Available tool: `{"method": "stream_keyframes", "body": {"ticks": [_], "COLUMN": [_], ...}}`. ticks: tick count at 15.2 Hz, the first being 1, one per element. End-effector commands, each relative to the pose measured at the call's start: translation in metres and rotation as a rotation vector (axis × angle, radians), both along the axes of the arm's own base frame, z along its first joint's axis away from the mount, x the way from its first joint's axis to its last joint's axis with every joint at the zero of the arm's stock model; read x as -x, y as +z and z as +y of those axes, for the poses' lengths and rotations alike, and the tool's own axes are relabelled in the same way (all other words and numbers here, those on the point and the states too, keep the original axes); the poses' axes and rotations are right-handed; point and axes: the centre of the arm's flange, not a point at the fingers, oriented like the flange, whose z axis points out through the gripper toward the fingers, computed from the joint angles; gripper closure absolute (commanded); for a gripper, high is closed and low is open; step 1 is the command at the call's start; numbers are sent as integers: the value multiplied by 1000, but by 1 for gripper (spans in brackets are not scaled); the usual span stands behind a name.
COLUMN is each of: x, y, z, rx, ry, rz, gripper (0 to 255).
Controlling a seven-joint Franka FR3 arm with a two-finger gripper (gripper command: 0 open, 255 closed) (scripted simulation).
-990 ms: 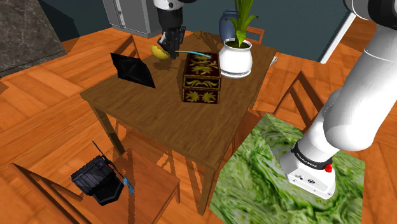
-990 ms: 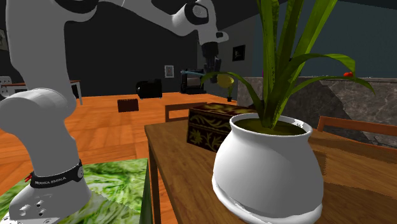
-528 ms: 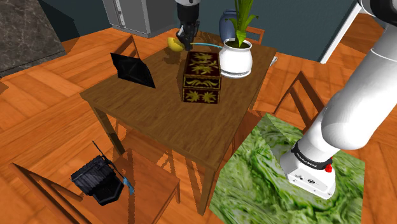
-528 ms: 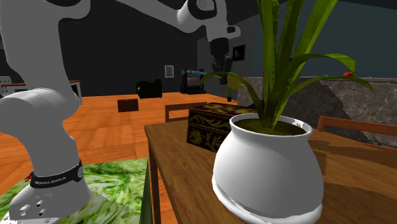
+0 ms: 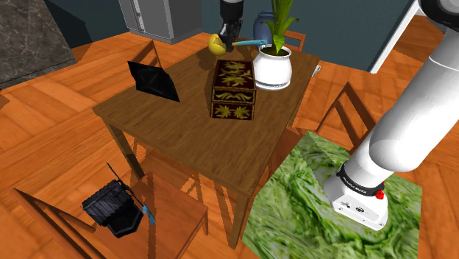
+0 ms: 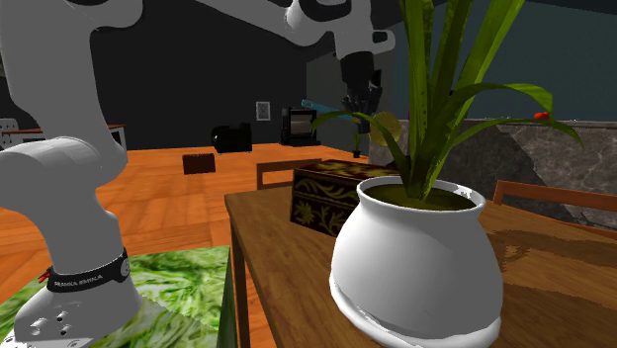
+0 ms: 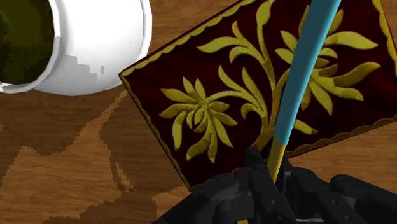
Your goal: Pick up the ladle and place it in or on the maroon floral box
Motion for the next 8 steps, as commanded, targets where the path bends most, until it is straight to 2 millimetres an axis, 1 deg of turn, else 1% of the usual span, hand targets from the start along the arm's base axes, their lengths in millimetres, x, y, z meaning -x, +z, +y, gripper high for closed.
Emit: {"method": "stream_keyframes", "body": {"ticks": [1, 8], "x": [0, 0], "y": [-10, -47], "z": [-1, -1], "rx": [0, 0], "ry": [1, 1], "rz": [0, 0], "gripper": [255, 255]}}
